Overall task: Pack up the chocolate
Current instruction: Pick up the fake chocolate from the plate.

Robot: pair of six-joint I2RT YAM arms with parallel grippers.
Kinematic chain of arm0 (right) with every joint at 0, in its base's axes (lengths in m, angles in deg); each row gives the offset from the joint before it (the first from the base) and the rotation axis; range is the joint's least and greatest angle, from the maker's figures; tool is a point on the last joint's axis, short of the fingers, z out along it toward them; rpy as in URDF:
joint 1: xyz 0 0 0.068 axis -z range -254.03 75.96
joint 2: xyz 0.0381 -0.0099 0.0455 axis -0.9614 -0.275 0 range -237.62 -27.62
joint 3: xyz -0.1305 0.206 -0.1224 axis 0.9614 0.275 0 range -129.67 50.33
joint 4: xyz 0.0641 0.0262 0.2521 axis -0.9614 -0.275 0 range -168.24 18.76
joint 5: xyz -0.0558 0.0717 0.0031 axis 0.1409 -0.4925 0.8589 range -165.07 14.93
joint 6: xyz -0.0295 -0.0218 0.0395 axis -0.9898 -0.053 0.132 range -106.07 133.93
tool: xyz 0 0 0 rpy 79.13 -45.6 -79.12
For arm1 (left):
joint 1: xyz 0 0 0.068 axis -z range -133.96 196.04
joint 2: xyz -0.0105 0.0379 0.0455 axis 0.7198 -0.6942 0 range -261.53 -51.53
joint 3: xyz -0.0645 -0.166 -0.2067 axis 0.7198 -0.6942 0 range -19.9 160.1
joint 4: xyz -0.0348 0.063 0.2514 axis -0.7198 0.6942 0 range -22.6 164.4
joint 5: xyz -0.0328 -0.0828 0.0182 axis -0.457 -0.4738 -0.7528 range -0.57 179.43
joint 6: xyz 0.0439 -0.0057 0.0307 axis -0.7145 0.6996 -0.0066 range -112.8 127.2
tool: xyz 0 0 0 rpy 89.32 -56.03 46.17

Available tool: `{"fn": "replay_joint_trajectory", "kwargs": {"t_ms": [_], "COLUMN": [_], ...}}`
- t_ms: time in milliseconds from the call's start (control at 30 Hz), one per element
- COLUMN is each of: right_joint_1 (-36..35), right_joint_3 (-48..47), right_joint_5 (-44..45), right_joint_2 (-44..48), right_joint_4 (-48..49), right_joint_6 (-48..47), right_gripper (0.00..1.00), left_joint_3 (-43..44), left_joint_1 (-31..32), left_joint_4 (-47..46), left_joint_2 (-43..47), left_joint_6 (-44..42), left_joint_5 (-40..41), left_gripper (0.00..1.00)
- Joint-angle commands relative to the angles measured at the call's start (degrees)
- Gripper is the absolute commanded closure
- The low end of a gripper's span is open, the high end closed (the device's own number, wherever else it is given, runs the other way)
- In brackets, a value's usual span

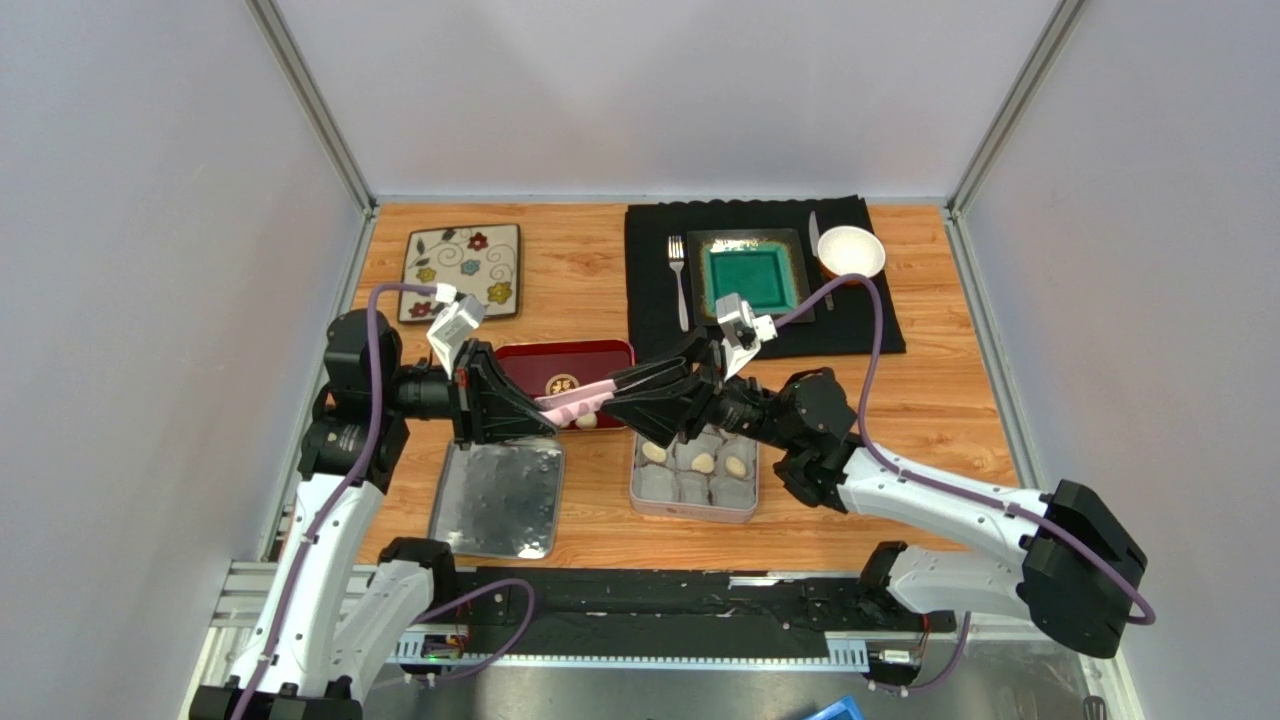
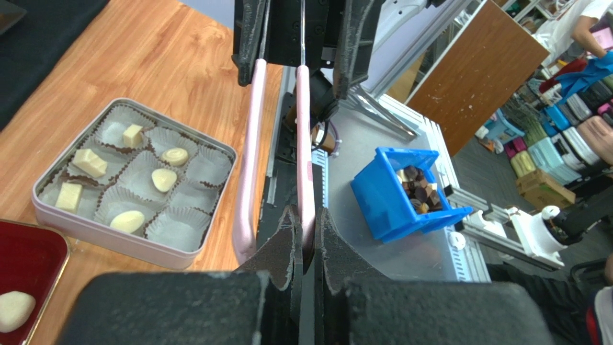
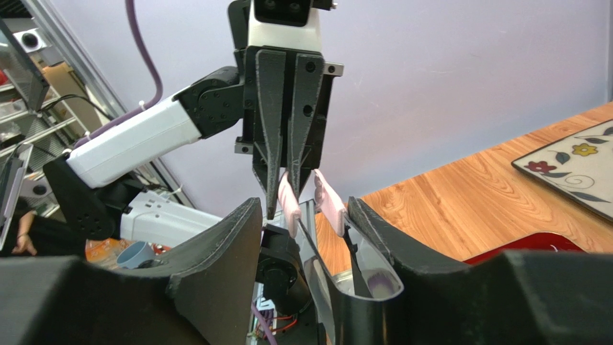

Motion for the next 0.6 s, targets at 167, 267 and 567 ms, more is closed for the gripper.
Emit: {"fn": "replay_joint_trajectory", "kwargs": {"t_ms": [167, 267, 567], "right_joint_1": [-2.3, -2.8, -2.8], "right_joint_3": [-2.5, -2.9, -5.5], "right_joint_5": [2.7, 3.3, 0.3], "right_joint_2": [0.7, 0.9, -1.0], "right_joint_4": [1.0, 0.9, -0.2], "right_joint_6": [-3.2, -4.5, -2.7], "right_gripper": [0.6, 0.64, 0.74], "left_joint_3": [-2.6, -2.9, -2.8], "left_joint_1": [-0.5, -0.5, -0.6], "left_joint_4": [-5.7, -6.2, -6.5], "left_joint_2": [0.6, 0.3, -0.4], "left_joint_6": [4.6, 5.3, 5.7], "left_joint_5": [3.2, 2.4, 1.9], "left_gripper": [1.0, 1.0, 1.0]}}
